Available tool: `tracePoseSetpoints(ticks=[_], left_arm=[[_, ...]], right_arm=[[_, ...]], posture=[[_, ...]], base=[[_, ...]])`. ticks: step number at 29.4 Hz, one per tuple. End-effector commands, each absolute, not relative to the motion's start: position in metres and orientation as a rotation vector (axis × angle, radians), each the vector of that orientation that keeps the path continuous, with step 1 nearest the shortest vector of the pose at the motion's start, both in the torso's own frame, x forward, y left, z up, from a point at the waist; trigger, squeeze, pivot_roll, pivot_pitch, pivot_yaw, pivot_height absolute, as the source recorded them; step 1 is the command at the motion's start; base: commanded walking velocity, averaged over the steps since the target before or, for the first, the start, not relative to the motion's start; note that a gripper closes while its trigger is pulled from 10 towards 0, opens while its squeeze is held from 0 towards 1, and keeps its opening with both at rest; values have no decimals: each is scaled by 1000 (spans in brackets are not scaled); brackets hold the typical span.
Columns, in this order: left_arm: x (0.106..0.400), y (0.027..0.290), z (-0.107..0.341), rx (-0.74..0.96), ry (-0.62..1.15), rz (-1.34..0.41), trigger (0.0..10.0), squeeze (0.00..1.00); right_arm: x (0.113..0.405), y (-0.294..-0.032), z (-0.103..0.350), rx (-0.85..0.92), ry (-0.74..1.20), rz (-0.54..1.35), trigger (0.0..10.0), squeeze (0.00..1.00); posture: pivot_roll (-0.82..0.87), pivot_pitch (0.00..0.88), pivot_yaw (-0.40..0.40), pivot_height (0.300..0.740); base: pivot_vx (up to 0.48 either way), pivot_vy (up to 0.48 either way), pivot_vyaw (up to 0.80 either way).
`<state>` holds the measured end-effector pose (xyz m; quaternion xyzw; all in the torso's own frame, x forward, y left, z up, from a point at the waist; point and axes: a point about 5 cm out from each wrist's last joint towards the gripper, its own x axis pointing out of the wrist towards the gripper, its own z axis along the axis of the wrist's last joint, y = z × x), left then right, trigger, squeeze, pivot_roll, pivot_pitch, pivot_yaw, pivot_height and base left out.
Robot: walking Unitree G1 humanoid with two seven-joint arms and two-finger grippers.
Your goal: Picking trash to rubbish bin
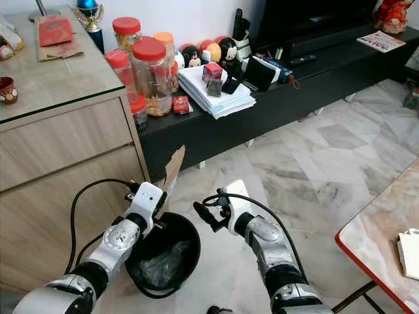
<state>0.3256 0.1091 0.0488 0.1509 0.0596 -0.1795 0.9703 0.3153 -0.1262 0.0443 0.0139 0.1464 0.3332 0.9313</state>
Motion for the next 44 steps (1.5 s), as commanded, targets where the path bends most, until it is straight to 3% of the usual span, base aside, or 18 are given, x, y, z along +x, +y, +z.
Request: tracePoseSetpoints(ticks=[1, 15, 16, 21, 26, 27, 29, 37, 43, 44], left_arm=[[325, 106, 49, 285, 118, -377, 10000, 1000], [320, 113, 40, 276, 157, -356, 10000, 1000], [316, 117, 33, 278, 192, -344, 10000, 0], [297, 139, 7, 238, 317, -207, 10000, 0], [237, 179, -45, 197, 572, 43, 10000, 0], [237, 179, -45, 197, 572, 43, 10000, 0], [209, 188, -62, 175, 667, 102, 10000, 0], [168, 194, -85, 152, 832, 158, 10000, 0], [161, 193, -89, 145, 875, 170, 10000, 0], [159, 192, -90, 142, 884, 175, 10000, 0]], right_arm=[[312, -128, 42, 33, 310, 683, 10000, 0], [313, -132, 43, 46, 302, 657, 10000, 0], [313, -135, 41, 37, 308, 629, 10000, 0], [310, -152, 32, 39, 339, 518, 10000, 0], [291, -188, 5, 34, 475, 322, 10000, 0], [291, -188, 5, 34, 475, 322, 10000, 0], [277, -199, -8, 37, 540, 270, 10000, 0], [241, -219, -38, 64, 708, 126, 10000, 0], [224, -225, -50, 64, 773, 65, 10000, 0], [211, -227, -58, 90, 813, 24, 10000, 0]], posture=[[-57, 139, -83, 740], [-45, 123, -90, 740], [-44, 123, -88, 740], [-44, 118, -83, 740], [-37, 105, -81, 740], [-37, 105, -81, 740], [-25, 101, -82, 740], [-14, 85, -78, 740], [-13, 81, -75, 740], [-6, 69, -67, 740]], base=[[0, 0, 0], [0, 0, 0], [0, 0, 0], [0, 0, 0], [0, 0, 0], [0, 0, 0], [0, 0, 0], [0, 0, 0], [0, 0, 0], [0, 0, 0]])
